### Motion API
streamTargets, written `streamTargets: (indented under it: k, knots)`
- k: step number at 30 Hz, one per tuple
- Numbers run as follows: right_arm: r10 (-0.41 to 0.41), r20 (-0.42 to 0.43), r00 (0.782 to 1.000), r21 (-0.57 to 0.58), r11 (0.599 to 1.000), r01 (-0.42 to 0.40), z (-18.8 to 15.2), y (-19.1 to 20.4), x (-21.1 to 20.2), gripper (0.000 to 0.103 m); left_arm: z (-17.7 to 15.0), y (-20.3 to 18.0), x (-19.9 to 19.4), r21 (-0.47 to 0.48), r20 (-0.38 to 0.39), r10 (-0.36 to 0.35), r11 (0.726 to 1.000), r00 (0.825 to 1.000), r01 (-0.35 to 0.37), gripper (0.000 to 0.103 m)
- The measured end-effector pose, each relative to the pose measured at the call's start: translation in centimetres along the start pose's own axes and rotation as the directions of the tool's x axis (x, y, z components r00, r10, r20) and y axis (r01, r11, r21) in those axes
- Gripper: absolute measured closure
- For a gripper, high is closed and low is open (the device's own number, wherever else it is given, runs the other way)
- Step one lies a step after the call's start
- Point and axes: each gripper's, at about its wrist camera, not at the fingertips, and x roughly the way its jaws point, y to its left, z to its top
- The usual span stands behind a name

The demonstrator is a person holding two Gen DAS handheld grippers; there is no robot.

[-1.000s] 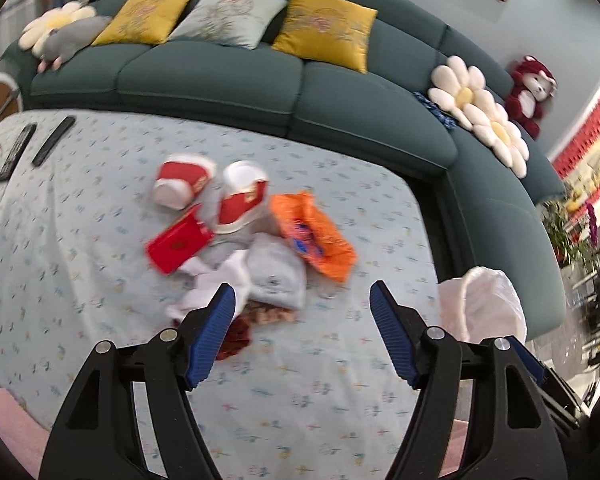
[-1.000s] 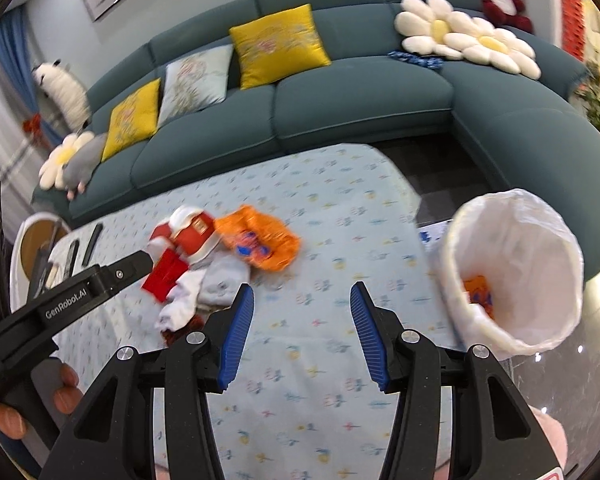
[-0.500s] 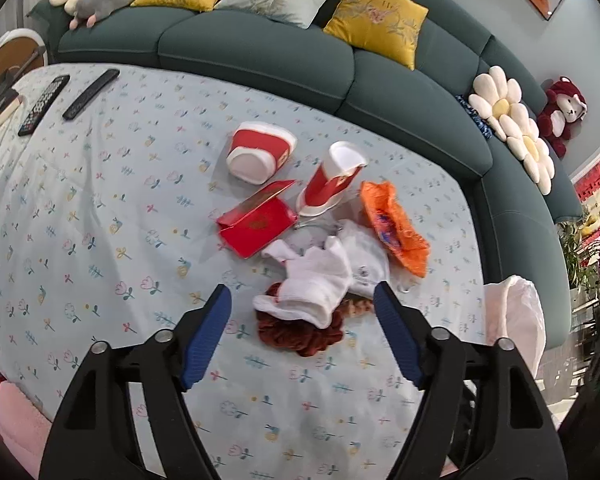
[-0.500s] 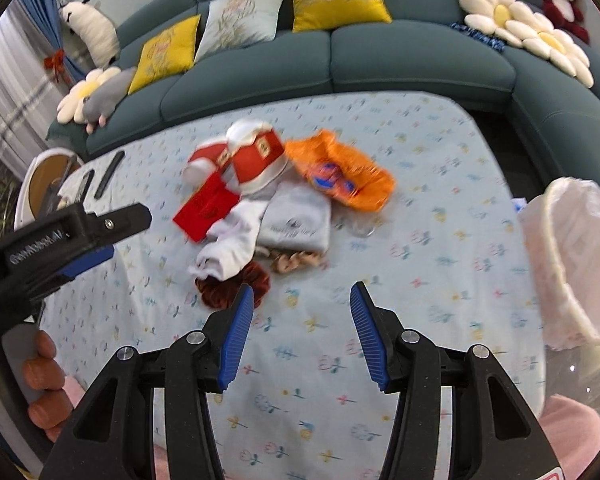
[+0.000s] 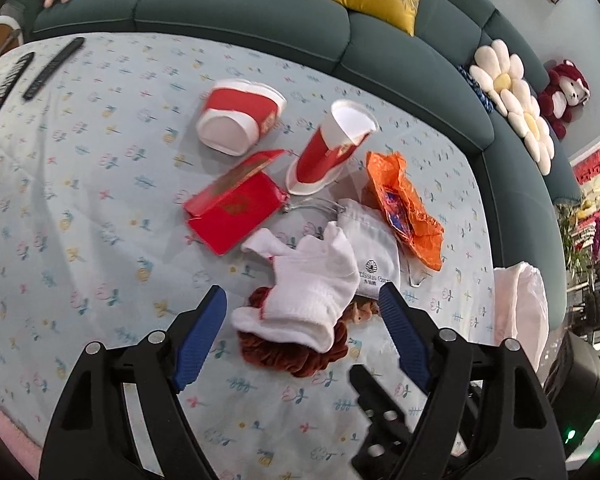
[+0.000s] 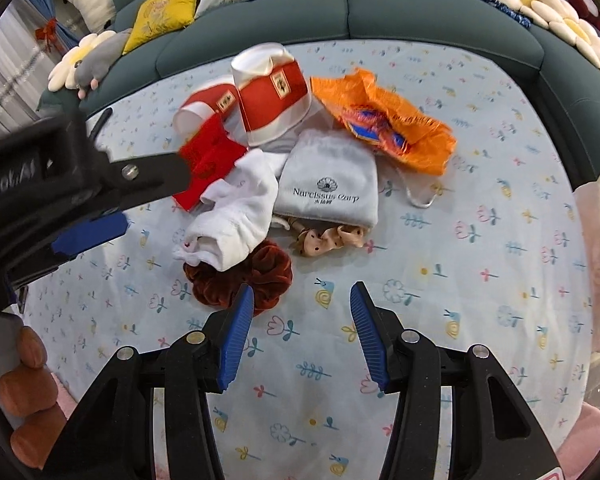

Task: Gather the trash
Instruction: 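Grasp a white sock with the left tool while the right tool grasps the brown scrunchie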

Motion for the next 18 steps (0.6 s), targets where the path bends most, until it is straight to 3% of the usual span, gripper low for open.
streamTargets:
  k: [5,8,12,14,16,18]
  knots:
    - [0.011,-0.017,1.000,0.004,1.000,-0.011,0.5,0.0,1.3,0.054,0.3,-0.8,2.2,0.028,-0.043,0.000,1.000,0.999,0.001,0.031]
    - [0.025,-0.028,0.999,0.016,1.000,-0.025,0.7,-0.1,2.0,0.054,0.3,-0.4,3.6,0.030,-0.072,0.010,1.000,0.997,-0.008,0.043]
    - [0.035,-0.046,0.998,0.025,0.999,-0.034,0.9,0.2,3.1,0.053,0.3,0.8,4.4,-0.004,-0.096,-0.010,1.000,0.995,0.010,0.071]
    - [0.037,-0.053,0.998,0.026,0.999,-0.036,1.0,0.4,3.6,0.054,0.3,1.3,4.4,-0.016,-0.096,-0.020,1.000,0.995,0.019,0.078]
    - [0.045,-0.061,0.997,0.030,0.999,-0.044,0.9,0.5,4.1,0.058,0.4,1.8,4.3,-0.024,-0.092,-0.024,0.999,0.995,0.022,0.093]
    - [0.061,-0.068,0.996,0.036,0.998,-0.059,0.9,0.6,4.4,0.068,0.4,2.2,4.1,-0.024,-0.086,-0.024,0.999,0.996,0.022,0.095]
